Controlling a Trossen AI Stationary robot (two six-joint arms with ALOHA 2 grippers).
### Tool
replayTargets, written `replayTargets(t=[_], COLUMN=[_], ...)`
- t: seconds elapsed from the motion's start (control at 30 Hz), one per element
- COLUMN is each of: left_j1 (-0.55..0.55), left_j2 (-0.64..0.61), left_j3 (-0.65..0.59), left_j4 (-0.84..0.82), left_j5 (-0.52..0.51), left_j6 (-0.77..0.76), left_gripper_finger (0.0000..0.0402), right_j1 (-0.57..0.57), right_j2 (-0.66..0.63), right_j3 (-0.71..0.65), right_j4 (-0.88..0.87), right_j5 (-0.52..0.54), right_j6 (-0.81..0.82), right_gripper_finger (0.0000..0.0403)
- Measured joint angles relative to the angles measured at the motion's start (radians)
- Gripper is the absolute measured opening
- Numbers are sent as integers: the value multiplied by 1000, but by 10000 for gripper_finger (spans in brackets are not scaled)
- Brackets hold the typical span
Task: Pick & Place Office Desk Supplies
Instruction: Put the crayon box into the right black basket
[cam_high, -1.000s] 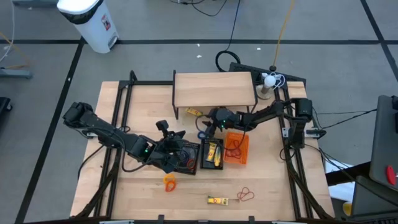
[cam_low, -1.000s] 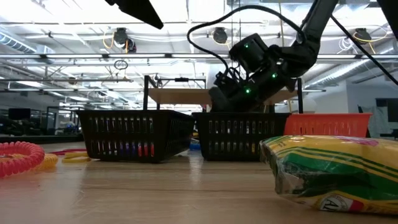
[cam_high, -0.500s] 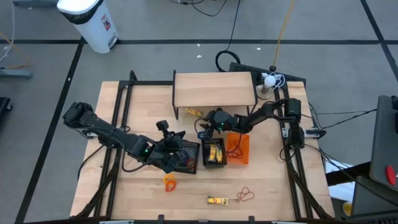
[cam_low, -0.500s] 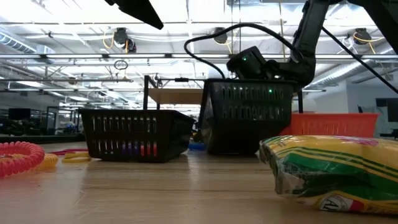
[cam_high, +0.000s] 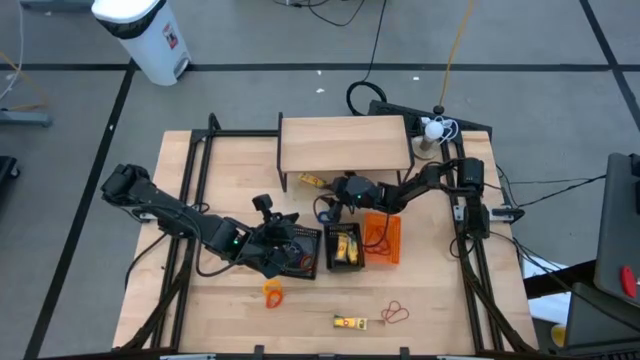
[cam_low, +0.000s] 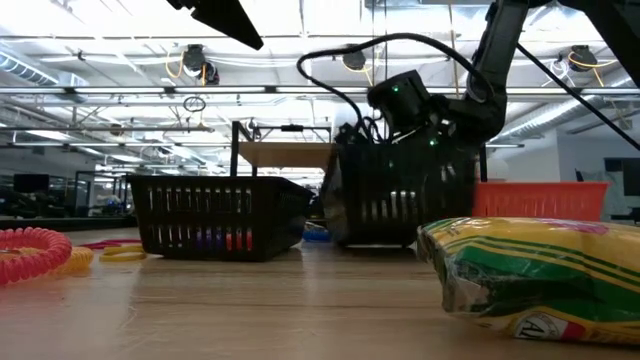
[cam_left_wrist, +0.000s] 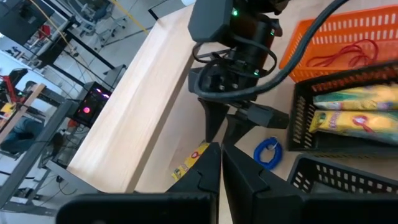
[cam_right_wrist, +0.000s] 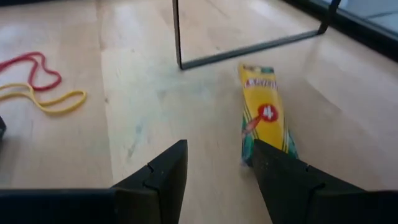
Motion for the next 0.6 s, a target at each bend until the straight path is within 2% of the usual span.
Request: replayTargets(t=[0.6], left_j1=[0], left_j2=[0], left_j3=[0], left_j4=[0], left_j5=[21], left_j6=[1], left_gripper_finger=[19], right_j1=[2], right_j2=[0], right_j3=[0], right_j4=[25], right_j5=[-1], right_j6=[-52], right_gripper_finger=[171])
